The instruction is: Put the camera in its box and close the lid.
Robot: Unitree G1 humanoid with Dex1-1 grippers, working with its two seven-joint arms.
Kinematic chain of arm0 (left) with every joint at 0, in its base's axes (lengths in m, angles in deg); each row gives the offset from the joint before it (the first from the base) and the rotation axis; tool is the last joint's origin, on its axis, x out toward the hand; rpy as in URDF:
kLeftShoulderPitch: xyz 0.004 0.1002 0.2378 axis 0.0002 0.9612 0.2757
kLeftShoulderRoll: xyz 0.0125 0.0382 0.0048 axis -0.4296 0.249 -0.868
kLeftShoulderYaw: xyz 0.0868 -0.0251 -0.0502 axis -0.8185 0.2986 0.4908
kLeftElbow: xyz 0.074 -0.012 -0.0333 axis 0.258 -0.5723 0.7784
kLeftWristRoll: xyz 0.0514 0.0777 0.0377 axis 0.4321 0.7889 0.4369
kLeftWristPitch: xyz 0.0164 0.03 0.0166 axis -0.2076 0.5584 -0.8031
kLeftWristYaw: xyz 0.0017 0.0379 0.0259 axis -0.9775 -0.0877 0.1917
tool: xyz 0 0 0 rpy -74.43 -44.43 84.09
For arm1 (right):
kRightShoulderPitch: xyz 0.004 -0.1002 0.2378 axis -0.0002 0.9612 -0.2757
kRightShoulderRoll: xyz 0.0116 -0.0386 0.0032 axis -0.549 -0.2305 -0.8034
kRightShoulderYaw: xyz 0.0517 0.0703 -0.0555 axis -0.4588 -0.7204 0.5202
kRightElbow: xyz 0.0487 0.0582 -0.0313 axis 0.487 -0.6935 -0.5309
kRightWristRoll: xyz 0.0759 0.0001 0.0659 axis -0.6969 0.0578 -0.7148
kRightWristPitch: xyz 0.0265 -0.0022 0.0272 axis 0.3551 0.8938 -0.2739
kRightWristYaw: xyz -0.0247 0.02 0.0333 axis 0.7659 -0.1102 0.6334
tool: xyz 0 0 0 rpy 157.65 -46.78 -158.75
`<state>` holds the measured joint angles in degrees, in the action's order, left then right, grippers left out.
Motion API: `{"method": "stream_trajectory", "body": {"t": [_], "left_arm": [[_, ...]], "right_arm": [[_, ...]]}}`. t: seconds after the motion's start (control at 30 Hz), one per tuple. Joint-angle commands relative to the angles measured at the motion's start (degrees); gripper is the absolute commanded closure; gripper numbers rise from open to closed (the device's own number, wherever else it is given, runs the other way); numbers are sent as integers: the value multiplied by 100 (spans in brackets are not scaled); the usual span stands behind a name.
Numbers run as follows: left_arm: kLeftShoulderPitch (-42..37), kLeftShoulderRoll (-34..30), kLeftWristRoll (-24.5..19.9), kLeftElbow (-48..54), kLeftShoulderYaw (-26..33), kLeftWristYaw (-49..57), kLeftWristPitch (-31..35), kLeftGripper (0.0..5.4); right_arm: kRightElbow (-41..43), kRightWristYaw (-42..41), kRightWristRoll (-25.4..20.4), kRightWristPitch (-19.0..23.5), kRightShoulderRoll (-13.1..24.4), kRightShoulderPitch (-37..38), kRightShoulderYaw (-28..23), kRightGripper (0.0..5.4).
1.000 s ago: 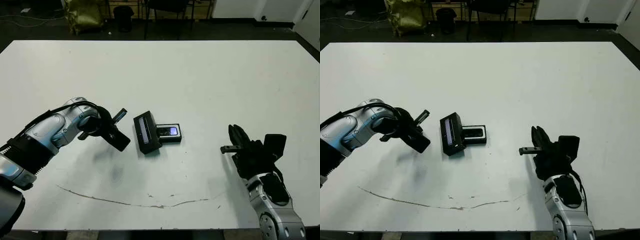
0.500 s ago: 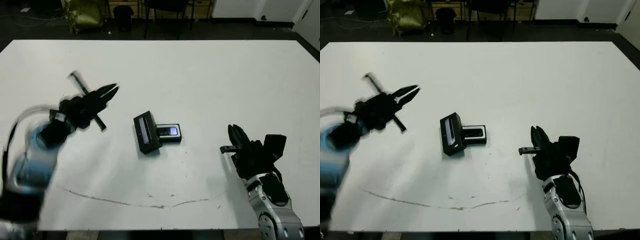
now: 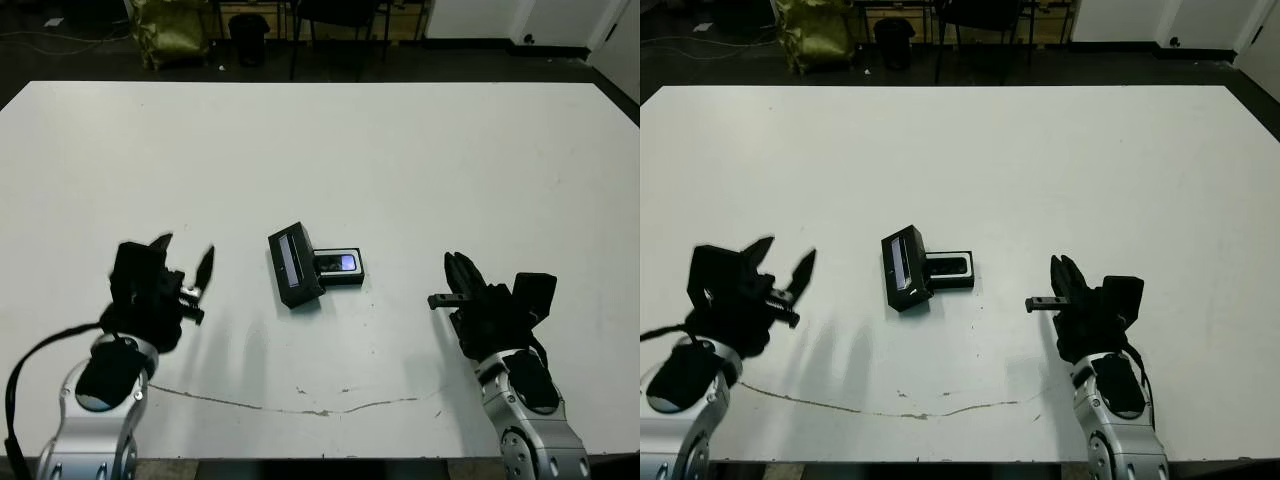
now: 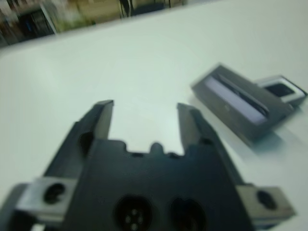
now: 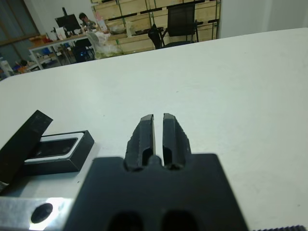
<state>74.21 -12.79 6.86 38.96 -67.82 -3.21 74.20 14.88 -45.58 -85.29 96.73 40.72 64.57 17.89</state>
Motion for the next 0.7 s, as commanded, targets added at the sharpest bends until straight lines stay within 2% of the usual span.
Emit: {"method": "stream_trajectory", "body": {"t": [0.03, 0.1, 0.23, 0.37, 0.43, 0.5, 0.57, 0.6, 0.7], "left_arm": [[-57, 358, -482, 227, 232, 34, 1063, 140], [-222, 735, -773, 356, 422, 166, 1674, 91], [-415, 1258, -1210, 454, 515, 318, 2224, 1], [-383, 1674, -1447, 553, 368, 632, 2254, 1], [-300, 2121, -1625, 576, 404, 902, 2212, 1], [-178, 2544, -1875, 537, 455, 1154, 2051, 1], [-66, 2898, -2149, 483, 507, 1391, 1897, 1], [3, 3046, -2295, 461, 503, 1507, 1818, 1], [310, 3148, -2634, 341, 199, 1775, 1263, 1]], "right_arm": [[-117, 9, 63, -63, -21, 111, 54, 540], [-157, -1, 57, -131, -47, 126, 58, 540], [-165, -3, 21, -137, -47, 160, 42, 540], [-234, -53, -15, -223, -38, 152, 14, 540], [-273, -67, -30, -246, -40, 138, -1, 540], [-272, -74, -31, -214, -32, 132, -8, 540], [-164, 35, -31, 5, -57, 132, -10, 540], [-180, -2, -22, -61, -43, 136, -2, 540], [-151, -13, -2, -50, -13, 148, 4, 540]]}}
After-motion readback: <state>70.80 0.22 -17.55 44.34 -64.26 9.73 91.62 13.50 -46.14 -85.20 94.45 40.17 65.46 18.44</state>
